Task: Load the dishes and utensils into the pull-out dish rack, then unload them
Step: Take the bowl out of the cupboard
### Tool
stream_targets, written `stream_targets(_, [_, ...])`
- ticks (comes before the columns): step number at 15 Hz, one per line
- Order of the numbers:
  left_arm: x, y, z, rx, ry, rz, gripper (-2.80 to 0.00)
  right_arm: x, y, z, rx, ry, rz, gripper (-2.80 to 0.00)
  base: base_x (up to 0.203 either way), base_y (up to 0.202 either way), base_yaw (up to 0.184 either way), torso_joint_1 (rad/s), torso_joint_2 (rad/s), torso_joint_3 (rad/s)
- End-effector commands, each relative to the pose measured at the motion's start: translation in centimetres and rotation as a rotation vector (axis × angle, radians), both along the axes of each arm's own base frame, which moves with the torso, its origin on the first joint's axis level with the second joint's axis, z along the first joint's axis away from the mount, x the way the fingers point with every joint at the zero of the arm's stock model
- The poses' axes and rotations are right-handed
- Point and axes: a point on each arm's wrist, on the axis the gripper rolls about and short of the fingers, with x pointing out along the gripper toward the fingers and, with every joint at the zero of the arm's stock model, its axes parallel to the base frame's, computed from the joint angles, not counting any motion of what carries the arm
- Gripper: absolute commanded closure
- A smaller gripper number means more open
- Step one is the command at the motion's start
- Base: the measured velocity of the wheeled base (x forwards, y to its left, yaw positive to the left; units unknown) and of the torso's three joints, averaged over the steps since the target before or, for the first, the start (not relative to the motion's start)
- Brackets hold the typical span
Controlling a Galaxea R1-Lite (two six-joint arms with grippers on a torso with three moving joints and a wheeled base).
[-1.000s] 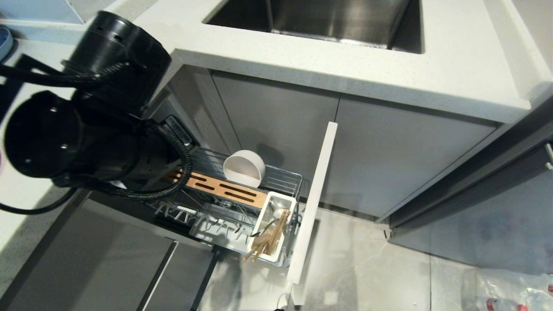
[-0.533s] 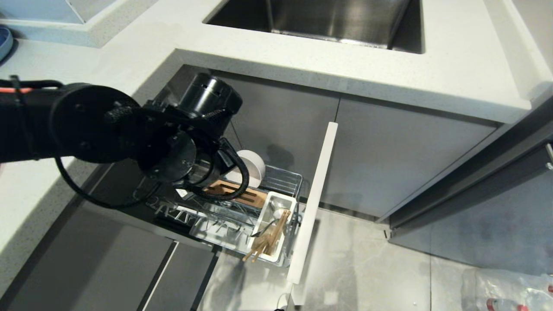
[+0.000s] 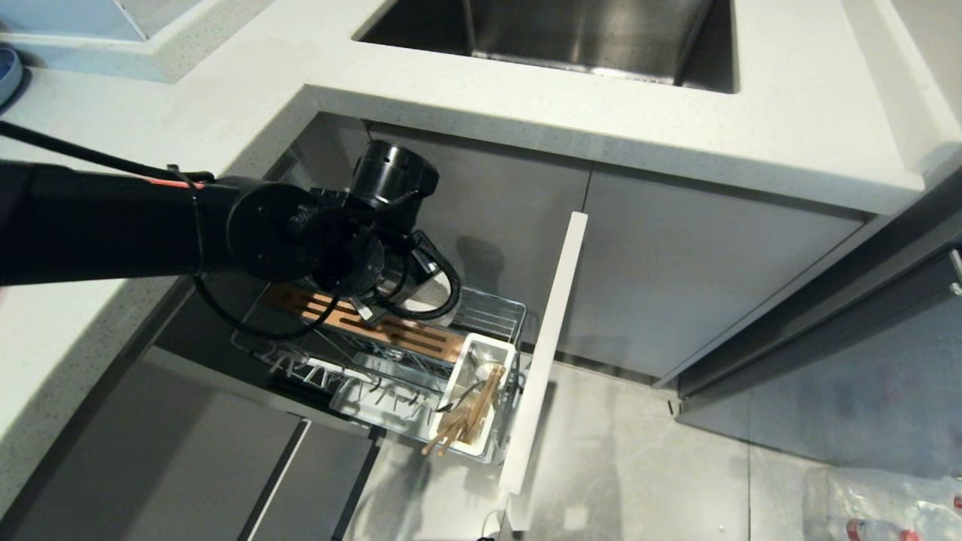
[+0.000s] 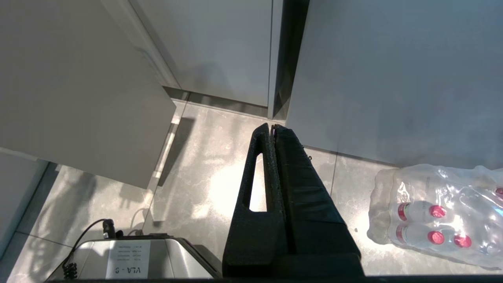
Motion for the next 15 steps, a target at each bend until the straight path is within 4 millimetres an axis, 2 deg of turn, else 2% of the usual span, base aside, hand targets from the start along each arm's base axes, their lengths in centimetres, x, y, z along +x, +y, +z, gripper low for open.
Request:
stream_targets(1, [1.0,-0.4,-0.6,-0.008,0.006,0.001,-2.80,0.0,0.0,0.0,0.001,0.002,0.001,0.00,0.000,0.000,0.000,0.000,0.00,0.000])
stream_targets(9, [3.8,-0.9,-2.4,-0.035,0.044,-0.029,-2.80,0.0,0.0,0.0,0.001,0.002,0.000,0.00,0.000,0.000,0.000,0.000,0.00,0.000])
stream_targets(15, [5.9,-1.5,-3.5,-0.035,-0.006,-0.057,-2.80,0.0,0.0,0.0,0.001,0.002,0.000,0.00,0.000,0.000,0.000,0.000,0.00,0.000])
